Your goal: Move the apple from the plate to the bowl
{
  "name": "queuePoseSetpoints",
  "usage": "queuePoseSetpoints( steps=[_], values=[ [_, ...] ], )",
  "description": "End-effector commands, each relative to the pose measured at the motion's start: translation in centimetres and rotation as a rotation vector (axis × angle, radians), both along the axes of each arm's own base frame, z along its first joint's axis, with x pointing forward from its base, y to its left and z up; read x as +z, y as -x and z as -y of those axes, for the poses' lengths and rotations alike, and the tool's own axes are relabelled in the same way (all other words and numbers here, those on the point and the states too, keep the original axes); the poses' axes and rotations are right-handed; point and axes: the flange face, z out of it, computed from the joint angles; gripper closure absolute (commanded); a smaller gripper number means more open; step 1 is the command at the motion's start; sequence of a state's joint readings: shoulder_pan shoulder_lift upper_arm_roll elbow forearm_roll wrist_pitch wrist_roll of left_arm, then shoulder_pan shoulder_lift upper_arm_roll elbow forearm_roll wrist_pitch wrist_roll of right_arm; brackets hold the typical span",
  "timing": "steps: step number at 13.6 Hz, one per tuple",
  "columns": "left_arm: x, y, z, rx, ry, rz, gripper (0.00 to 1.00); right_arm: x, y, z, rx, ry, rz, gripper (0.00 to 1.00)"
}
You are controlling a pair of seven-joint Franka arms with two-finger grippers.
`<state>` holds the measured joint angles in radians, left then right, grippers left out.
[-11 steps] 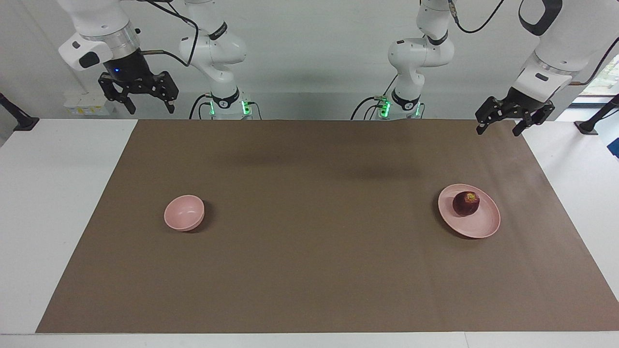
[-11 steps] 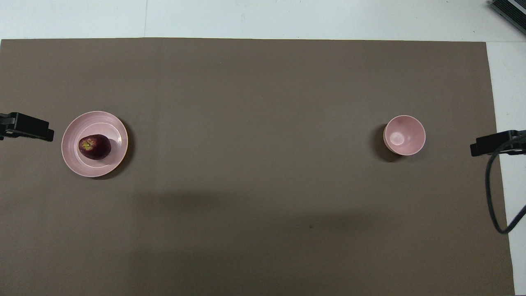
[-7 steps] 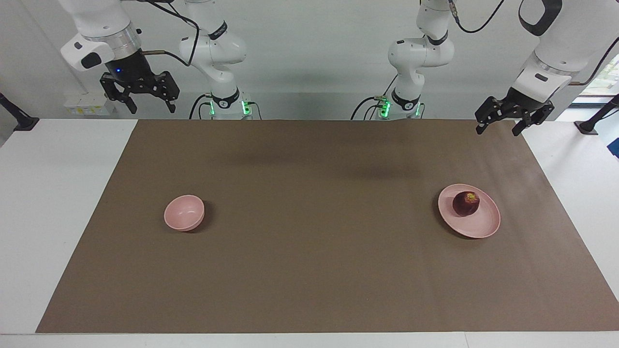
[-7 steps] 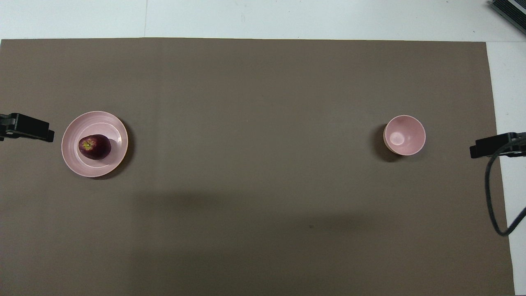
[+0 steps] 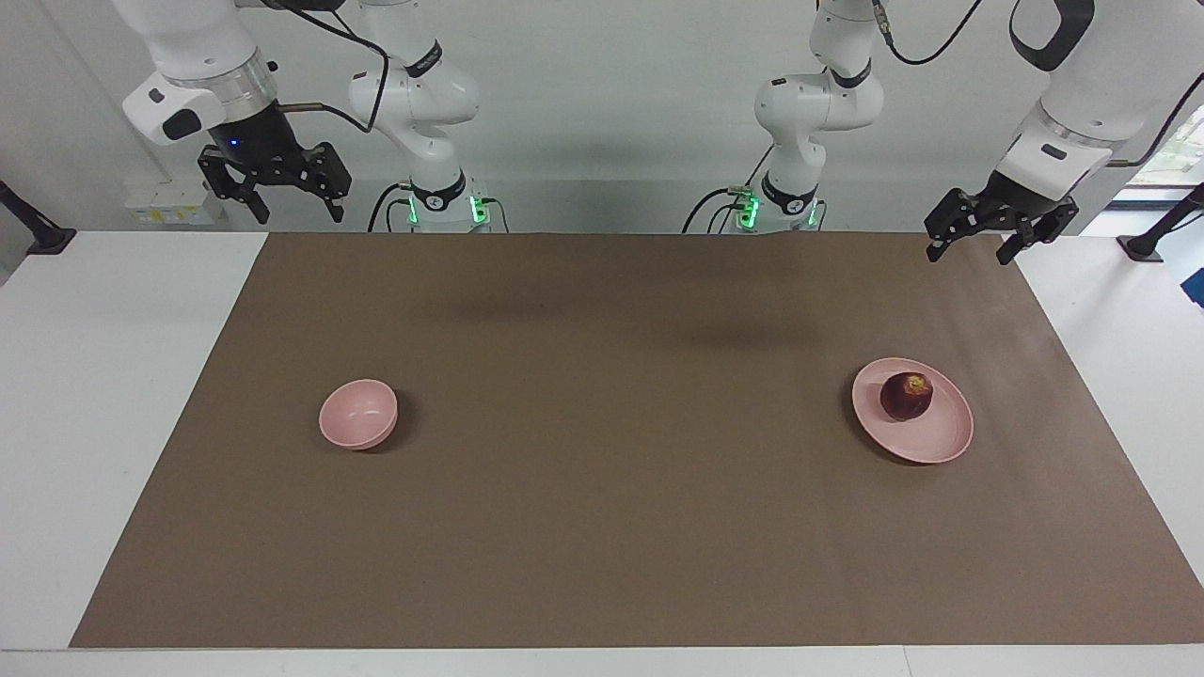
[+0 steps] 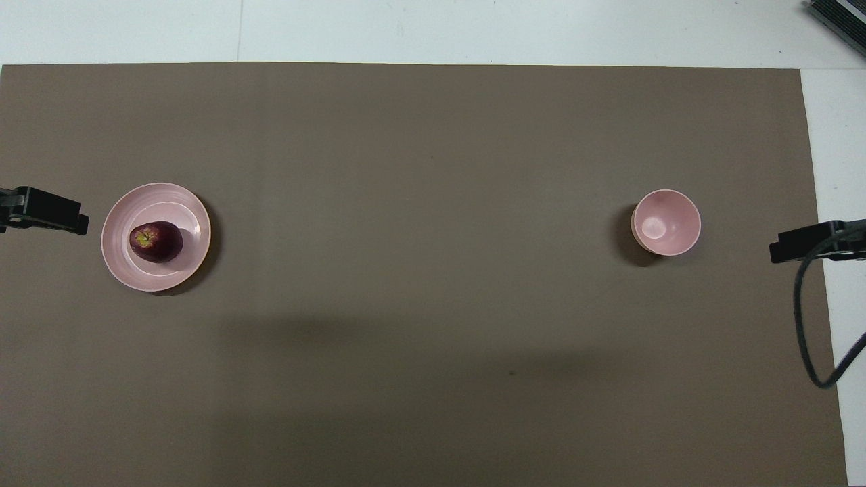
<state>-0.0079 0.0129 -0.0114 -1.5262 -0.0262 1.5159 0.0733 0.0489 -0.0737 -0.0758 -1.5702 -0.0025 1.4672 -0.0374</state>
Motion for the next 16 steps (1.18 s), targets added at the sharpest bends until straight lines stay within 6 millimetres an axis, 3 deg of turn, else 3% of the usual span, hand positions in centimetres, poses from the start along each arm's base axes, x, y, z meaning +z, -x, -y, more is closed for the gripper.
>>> queuePoseSetpoints(
  steps=[1,12,16],
  values=[
    [0.0,0.7,0.1,-0.001,-0.005,-0.003,0.0,0.0,0.8,0.0,0.025,-0.023,0.003,0.0],
    [-6.2,-1.4,0.1,-0.022,-0.004,0.048,0.0,-0.5,0.8,-0.4,0.03,-0.025,-0.007,0.0],
    [-9.4,-2.4,-0.5,-0.062,-0.006,0.068,0.0,-0.5,0.9,-0.4,0.03,-0.025,-0.008,0.0]
  ],
)
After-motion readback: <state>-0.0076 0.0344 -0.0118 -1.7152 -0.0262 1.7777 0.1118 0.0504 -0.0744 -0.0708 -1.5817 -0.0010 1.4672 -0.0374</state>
